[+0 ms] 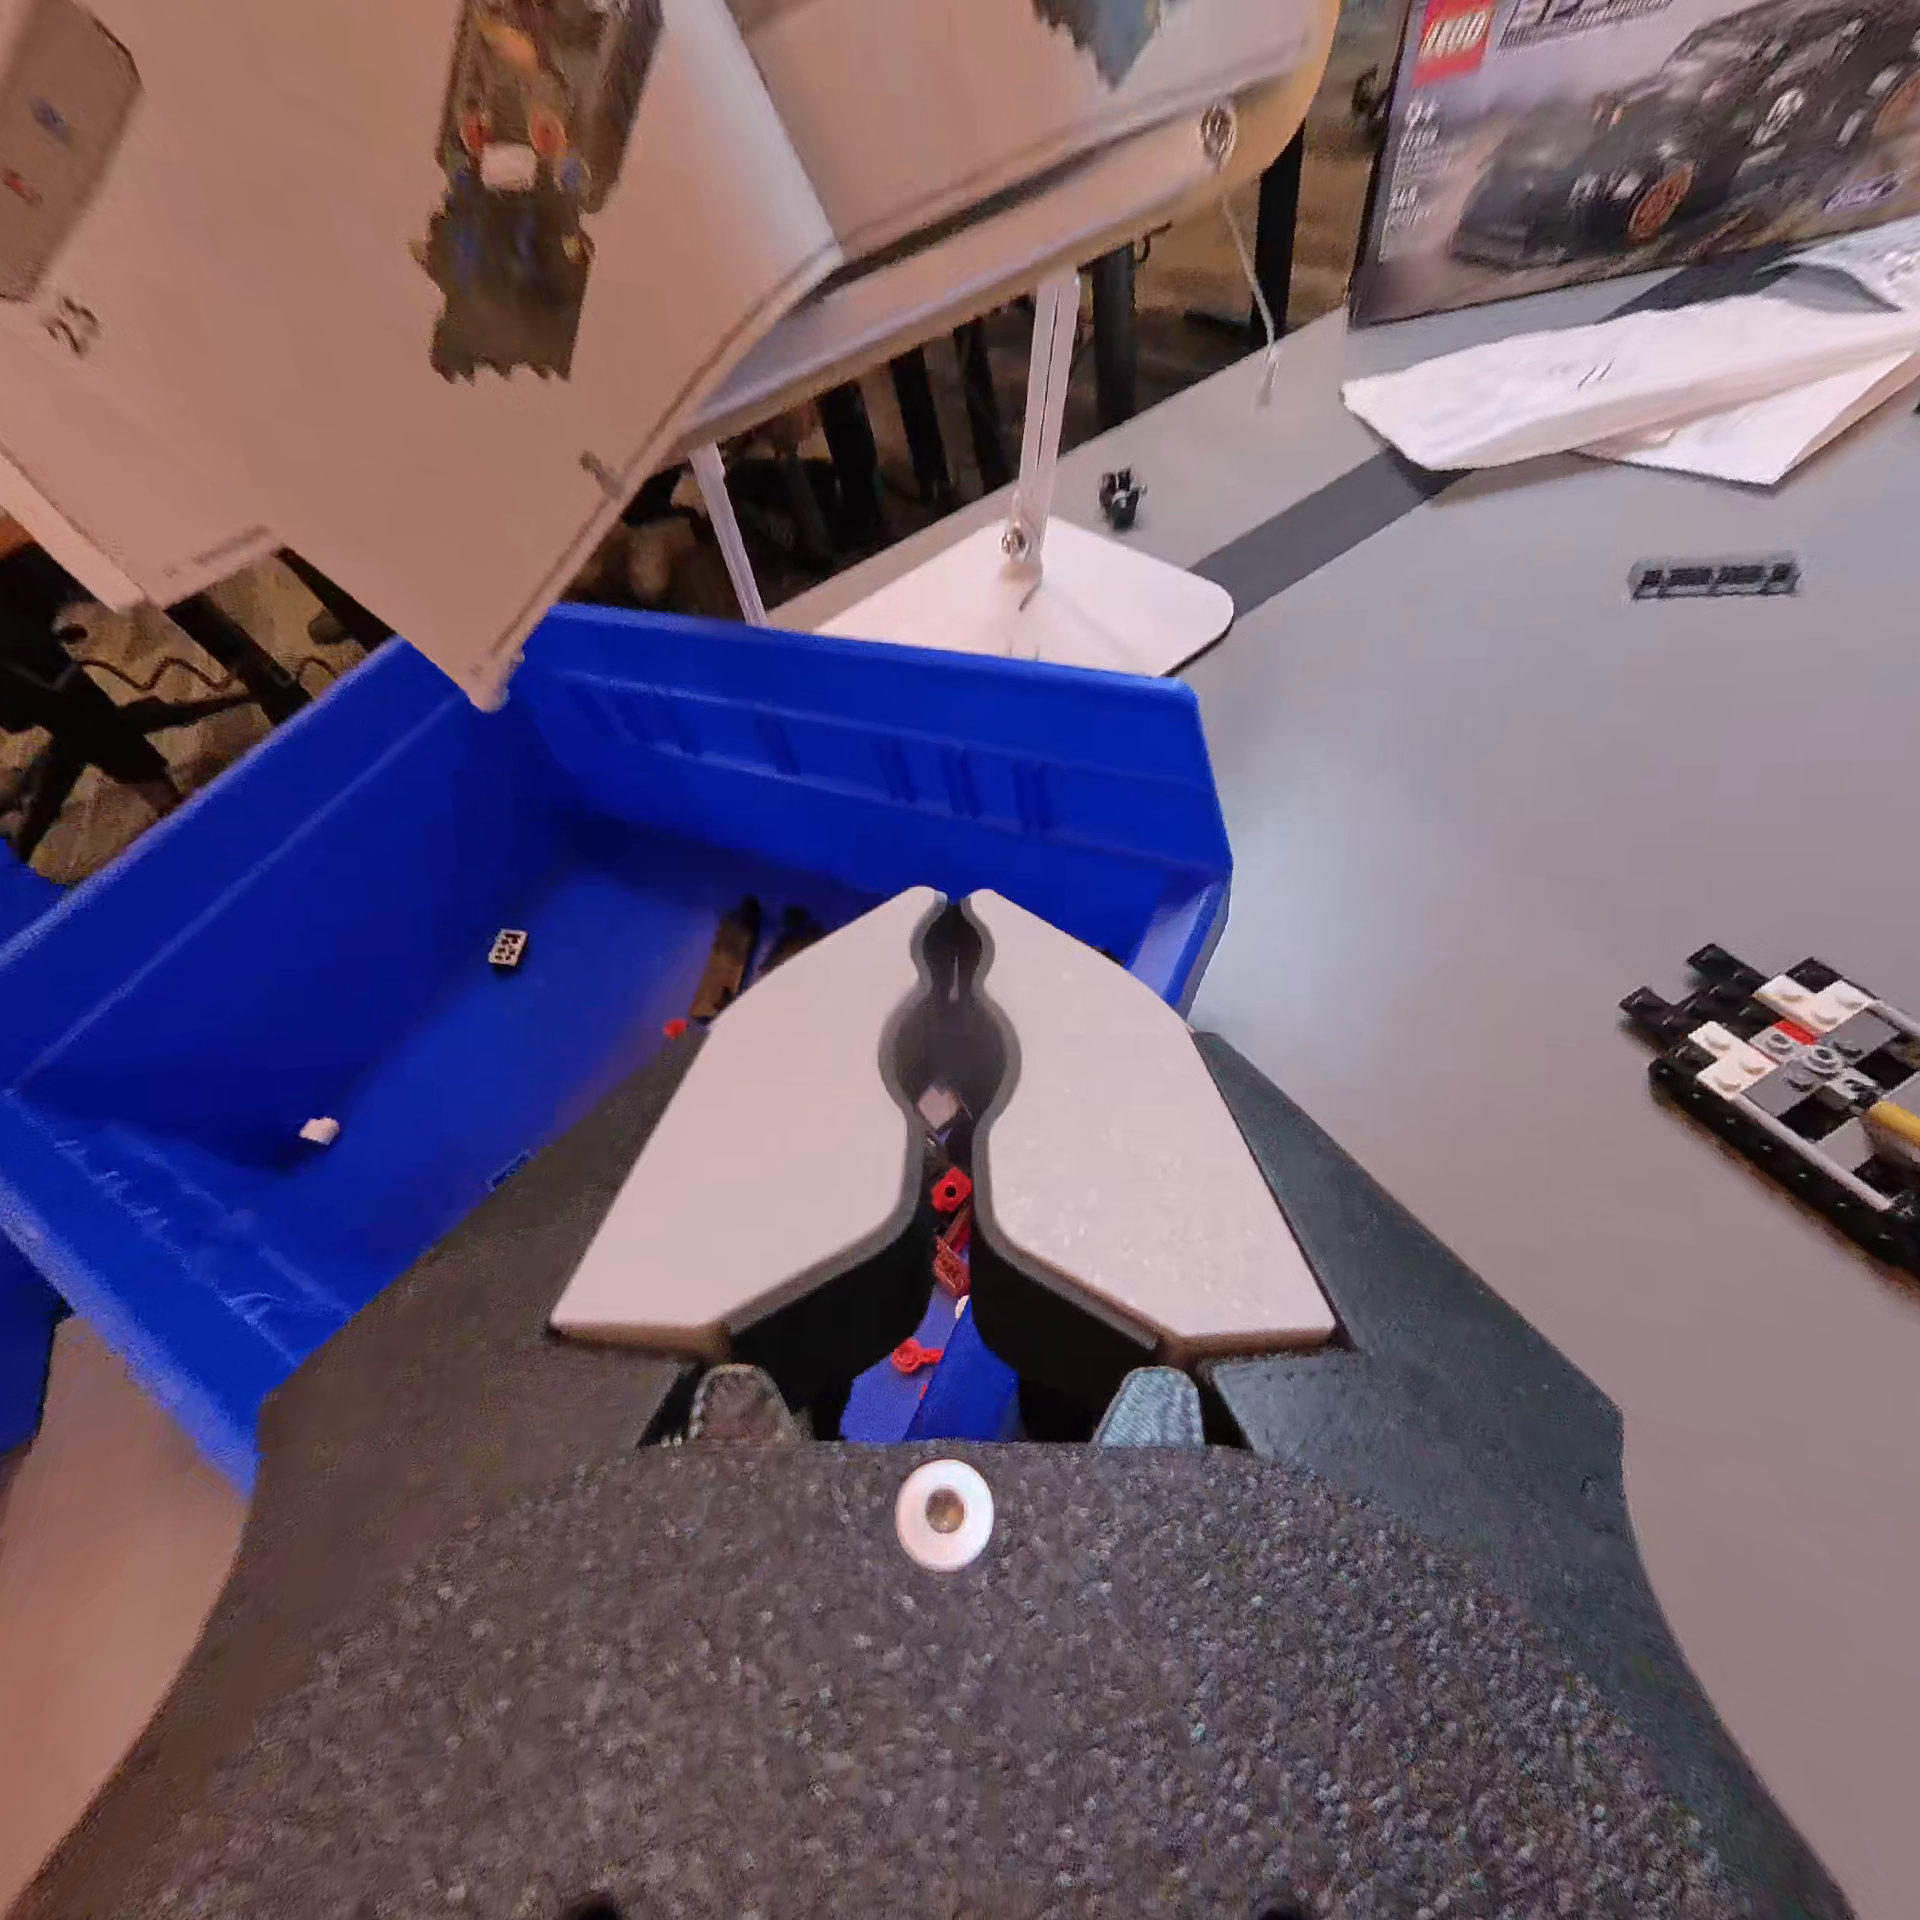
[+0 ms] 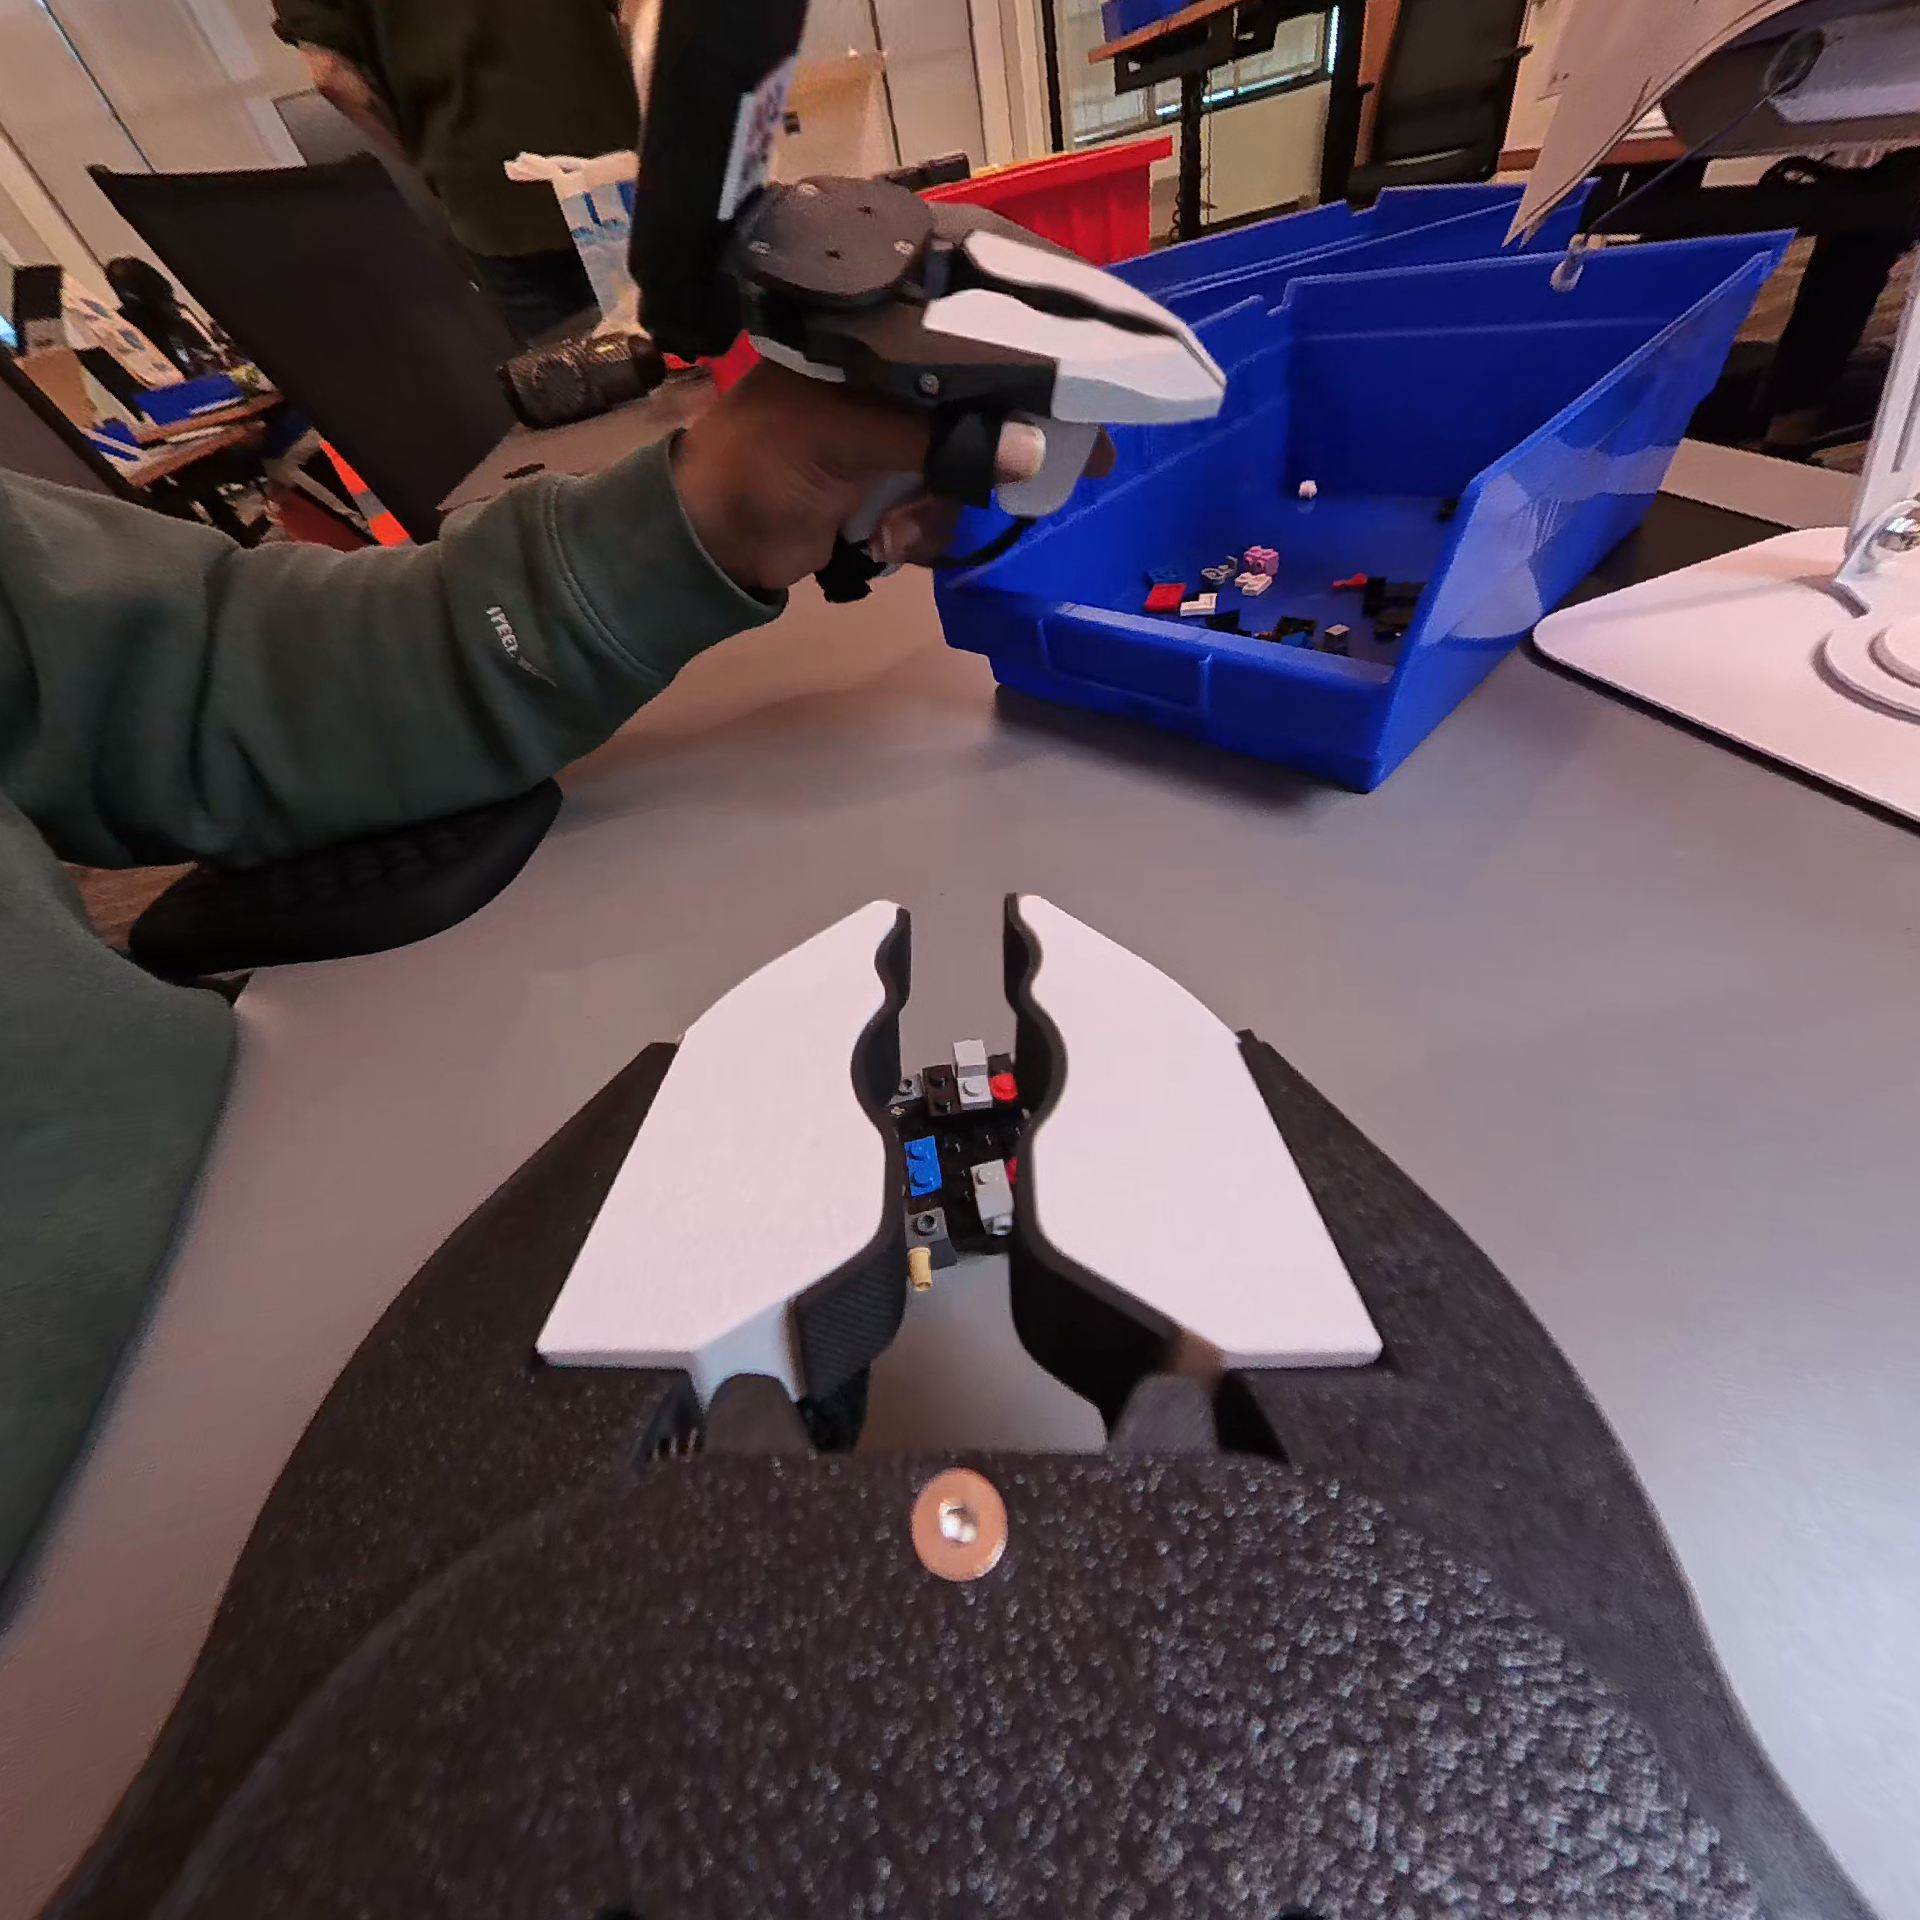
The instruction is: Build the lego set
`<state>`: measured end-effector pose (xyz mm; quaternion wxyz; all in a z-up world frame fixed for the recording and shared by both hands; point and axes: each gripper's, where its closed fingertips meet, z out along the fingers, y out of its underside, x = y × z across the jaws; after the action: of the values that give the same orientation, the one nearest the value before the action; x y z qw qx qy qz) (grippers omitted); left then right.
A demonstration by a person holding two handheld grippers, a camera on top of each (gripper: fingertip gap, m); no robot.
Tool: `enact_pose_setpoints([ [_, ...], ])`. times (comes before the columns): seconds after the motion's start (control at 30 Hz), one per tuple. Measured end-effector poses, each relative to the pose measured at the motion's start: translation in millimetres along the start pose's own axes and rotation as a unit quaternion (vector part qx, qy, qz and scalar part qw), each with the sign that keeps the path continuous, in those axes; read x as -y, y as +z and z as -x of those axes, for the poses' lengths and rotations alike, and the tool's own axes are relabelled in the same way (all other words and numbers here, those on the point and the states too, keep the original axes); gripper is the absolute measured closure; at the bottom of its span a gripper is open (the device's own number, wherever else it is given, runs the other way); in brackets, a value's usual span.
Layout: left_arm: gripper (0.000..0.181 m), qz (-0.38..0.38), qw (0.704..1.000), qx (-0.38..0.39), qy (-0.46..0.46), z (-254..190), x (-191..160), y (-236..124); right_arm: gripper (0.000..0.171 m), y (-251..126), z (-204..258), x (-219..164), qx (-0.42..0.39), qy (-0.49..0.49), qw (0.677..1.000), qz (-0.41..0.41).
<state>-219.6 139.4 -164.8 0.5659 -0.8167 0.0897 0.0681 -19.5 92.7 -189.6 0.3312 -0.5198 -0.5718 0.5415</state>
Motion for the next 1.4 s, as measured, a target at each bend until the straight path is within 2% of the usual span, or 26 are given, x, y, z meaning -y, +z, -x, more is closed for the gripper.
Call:
enact_pose_setpoints([
  [0.23, 0.181, -0.031, 0.999, -0.034, 0.0, -17, 6, -9, 0.148, 5, -4, -12, -0.036, -0.028, 0.998, 0.049],
  [0.5, 0.181, -0.064, 0.985, -0.158, -0.021, -94, 16, -35, 0.152, 22, 15, -42, -0.073, -0.088, 0.978, 0.173],
  [0.63, 0.181, -0.072, 0.978, -0.193, -0.018, -125, 0, -49, 0.159, 22, 18, -59, -0.1, -0.082, 0.967, 0.218],
  [0.77, 0.181, -0.054, 0.974, -0.218, -0.006, -146, -23, -47, 0.165, 18, 16, -68, -0.114, -0.08, 0.961, 0.239],
  [0.93, 0.181, -0.058, 0.972, -0.229, 0.007, -151, -26, -45, 0.167, 9, 6, -80, -0.131, -0.087, 0.949, 0.272],
  [1.4, 0.181, -0.038, 0.972, -0.229, 0.026, -154, -40, -37, 0.169, -18, -20, -84, -0.172, -0.08, 0.939, 0.287],
])
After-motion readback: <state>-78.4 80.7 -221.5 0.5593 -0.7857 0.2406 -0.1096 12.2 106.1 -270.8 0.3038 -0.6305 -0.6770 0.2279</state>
